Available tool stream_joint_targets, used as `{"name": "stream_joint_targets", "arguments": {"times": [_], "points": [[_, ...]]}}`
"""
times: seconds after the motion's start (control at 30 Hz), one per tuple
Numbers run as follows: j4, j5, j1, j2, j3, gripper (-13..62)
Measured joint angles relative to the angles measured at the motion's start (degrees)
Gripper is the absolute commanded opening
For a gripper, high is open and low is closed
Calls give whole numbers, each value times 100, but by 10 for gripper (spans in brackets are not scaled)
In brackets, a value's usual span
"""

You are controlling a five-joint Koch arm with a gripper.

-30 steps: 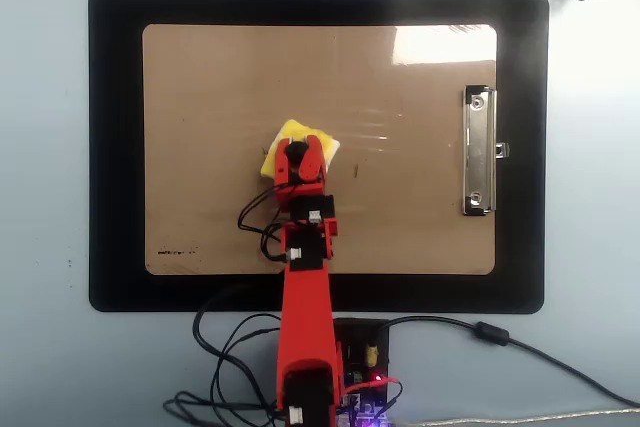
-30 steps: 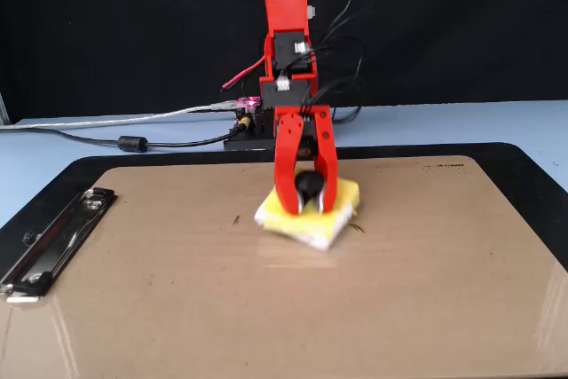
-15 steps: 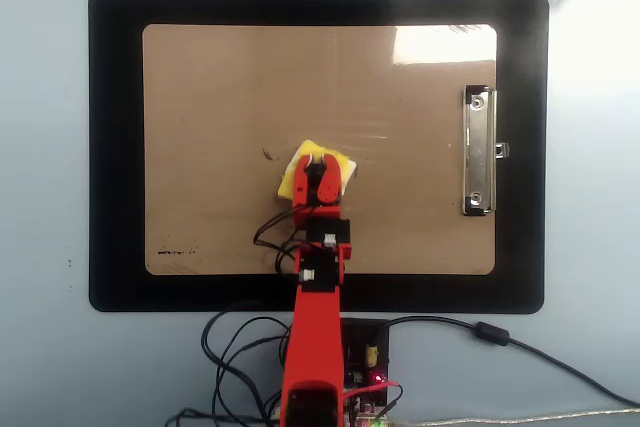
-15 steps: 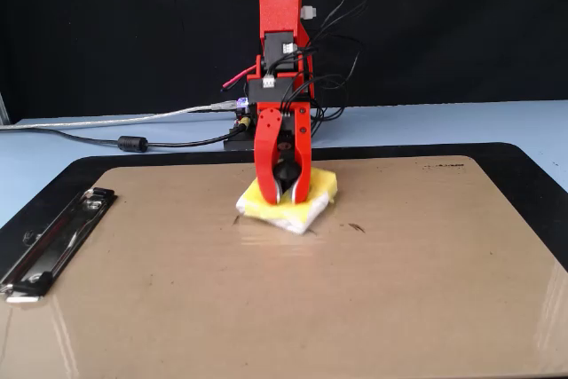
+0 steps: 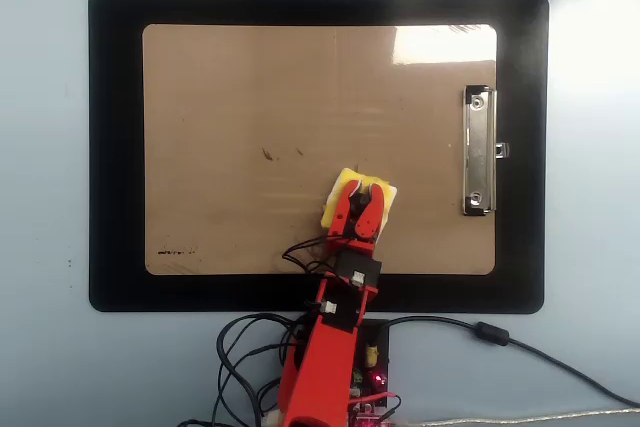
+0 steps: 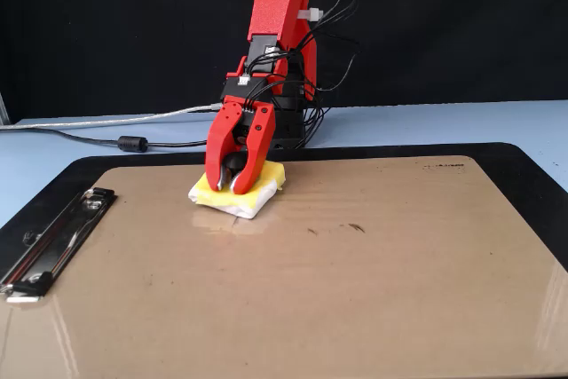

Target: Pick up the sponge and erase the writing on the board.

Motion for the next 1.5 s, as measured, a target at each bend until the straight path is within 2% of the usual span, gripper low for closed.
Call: {"name": "stream_joint_targets", "arguments": {"times": [0.23, 0.33, 0.43, 0.53, 0.6, 0.7, 0.77, 0.87, 1.07, 1.13, 1.3, 1.4, 1.5], "points": [[-264, -97, -255, -1441, -1406, -81], [-343, -167, -193, -879, -624, -81], [-316, -246, -158, 413, 729, -80], [-255, -396, -229, 835, 905, -81], [-246, -483, -281, 404, 448, -81], [-510, -527, -633, -976, -896, -81], [-976, -580, -958, -1731, -1266, -80], [-1371, -967, -1617, -1881, -1116, -80], [-1406, -1758, -3076, -1433, -606, -80], [-1415, -1802, -3463, -1828, -1151, -80], [-1485, -1828, -3990, -3771, -3050, -80], [-1529, -1837, -4034, -3647, -2856, -80], [-1538, -1916, -4140, -3050, -2285, -80]]}}
